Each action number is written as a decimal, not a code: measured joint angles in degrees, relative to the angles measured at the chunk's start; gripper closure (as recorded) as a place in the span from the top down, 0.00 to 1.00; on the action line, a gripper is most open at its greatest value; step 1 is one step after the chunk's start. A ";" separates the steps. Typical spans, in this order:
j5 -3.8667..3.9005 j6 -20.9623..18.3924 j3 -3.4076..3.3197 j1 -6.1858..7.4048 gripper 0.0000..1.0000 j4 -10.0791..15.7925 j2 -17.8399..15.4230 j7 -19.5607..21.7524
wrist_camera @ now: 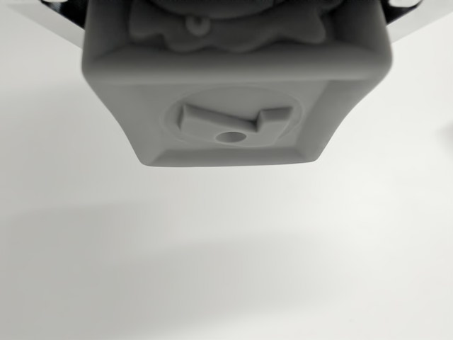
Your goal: Destack cube
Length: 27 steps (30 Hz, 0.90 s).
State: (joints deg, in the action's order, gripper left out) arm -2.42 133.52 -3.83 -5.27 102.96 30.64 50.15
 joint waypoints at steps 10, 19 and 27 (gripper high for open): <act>-0.44 -0.11 -0.65 -1.13 0.00 -0.85 0.67 0.79; -0.78 -0.39 -1.11 -2.28 0.00 -1.70 1.26 1.60; -1.09 -0.64 -1.47 -3.27 0.00 -2.59 1.93 2.36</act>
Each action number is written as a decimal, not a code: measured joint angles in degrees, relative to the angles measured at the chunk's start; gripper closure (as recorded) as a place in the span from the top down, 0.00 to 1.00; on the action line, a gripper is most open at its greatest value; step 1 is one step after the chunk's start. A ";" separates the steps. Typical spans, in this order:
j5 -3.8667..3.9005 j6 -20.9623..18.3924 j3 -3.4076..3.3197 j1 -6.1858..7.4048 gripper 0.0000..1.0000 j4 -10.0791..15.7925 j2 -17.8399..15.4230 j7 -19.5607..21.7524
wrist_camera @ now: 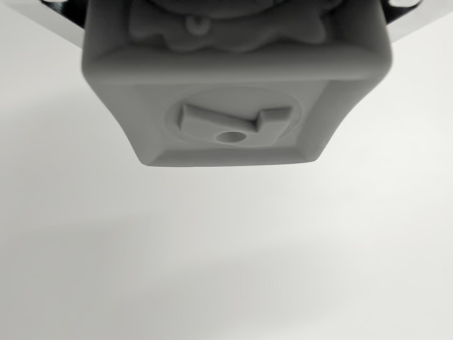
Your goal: Destack cube
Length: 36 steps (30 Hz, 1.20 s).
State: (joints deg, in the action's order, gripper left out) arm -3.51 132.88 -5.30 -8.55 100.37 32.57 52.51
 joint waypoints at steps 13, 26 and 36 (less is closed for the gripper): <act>-0.47 -0.51 -0.54 -1.70 0.00 -1.64 1.12 1.25; -0.98 -1.21 -1.01 -3.32 0.00 -3.51 2.34 2.45; -1.41 -1.78 -1.42 -4.47 0.00 -5.09 3.41 3.40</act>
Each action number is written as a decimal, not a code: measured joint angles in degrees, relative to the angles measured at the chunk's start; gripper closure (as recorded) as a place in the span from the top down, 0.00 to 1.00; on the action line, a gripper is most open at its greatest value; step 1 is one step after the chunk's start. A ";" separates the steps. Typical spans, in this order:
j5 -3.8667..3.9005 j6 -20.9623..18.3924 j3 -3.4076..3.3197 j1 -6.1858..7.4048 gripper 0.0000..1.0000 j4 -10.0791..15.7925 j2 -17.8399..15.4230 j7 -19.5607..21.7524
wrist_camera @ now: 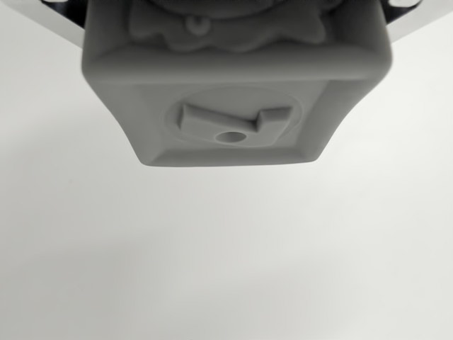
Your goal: Destack cube
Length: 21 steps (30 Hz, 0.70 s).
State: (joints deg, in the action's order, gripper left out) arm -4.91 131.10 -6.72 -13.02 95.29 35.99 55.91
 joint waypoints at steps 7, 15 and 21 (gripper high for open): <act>-0.20 -0.51 -0.28 -0.84 0.00 -1.16 0.71 0.66; -0.41 -0.93 -0.46 -1.82 0.00 -2.57 1.65 1.41; -0.54 0.05 -0.37 -2.02 0.00 -2.72 3.13 1.44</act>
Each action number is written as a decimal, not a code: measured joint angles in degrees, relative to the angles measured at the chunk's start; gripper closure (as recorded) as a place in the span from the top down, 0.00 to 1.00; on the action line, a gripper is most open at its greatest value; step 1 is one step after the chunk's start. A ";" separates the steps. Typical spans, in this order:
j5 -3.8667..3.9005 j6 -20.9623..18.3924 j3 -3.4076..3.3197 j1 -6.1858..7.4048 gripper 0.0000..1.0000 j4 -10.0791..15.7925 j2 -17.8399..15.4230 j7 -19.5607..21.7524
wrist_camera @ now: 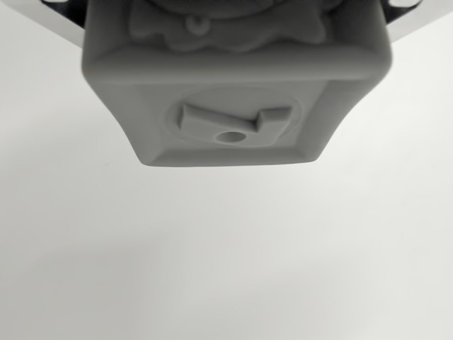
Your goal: Destack cube
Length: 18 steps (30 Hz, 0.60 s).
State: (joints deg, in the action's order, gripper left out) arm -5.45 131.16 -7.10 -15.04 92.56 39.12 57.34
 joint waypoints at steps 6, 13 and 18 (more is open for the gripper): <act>-0.25 1.81 0.12 0.00 0.00 -0.05 2.07 0.00; -0.57 3.54 0.24 -0.05 0.00 -0.30 3.96 -0.02; -0.69 4.62 0.37 -0.14 0.00 -0.59 5.35 -0.06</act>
State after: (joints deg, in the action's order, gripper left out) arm -6.14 135.77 -6.73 -15.18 91.98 44.46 57.29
